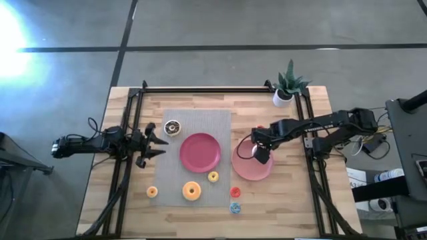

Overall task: Pick & Place donuts
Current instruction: Put the large purple donut into the light pink plate, then put the large black donut into the light pink plate

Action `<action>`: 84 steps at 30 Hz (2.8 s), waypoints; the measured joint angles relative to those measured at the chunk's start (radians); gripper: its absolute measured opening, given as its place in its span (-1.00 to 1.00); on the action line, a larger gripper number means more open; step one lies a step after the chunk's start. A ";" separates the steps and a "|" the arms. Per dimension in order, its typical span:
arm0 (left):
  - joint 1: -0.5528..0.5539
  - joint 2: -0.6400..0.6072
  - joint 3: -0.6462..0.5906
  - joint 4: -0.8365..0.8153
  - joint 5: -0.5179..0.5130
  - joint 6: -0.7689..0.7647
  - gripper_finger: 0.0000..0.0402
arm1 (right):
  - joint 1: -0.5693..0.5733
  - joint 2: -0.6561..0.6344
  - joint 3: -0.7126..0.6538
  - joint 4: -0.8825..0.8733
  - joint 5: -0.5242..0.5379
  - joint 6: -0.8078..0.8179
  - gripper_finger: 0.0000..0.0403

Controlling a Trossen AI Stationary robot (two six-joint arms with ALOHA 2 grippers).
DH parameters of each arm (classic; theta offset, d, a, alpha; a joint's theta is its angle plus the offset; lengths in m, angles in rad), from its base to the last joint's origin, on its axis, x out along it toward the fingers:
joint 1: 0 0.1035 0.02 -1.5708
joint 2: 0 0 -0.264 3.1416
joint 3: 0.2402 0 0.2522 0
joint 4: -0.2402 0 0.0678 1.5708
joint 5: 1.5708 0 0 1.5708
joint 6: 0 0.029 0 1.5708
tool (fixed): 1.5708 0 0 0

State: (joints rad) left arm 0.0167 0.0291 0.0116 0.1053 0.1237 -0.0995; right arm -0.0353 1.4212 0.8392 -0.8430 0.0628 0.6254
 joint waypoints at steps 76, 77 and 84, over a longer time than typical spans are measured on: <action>-0.039 2.142 1.380 0.249 -0.146 -0.137 -0.32 | -0.065 -0.043 -0.044 0.147 -0.132 0.292 0.27; -0.036 2.137 1.373 0.240 -0.152 -0.138 -0.32 | -0.065 -0.052 -0.042 0.128 -0.117 0.284 0.29; -0.034 2.004 1.318 0.090 -0.222 -0.080 -0.32 | -0.061 -0.185 -0.041 0.055 0.013 0.197 0.44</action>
State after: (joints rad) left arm -0.0176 2.0334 1.3293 0.1952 -0.0984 -0.1794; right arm -0.0959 1.2364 0.7979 -0.7883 0.0757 0.8228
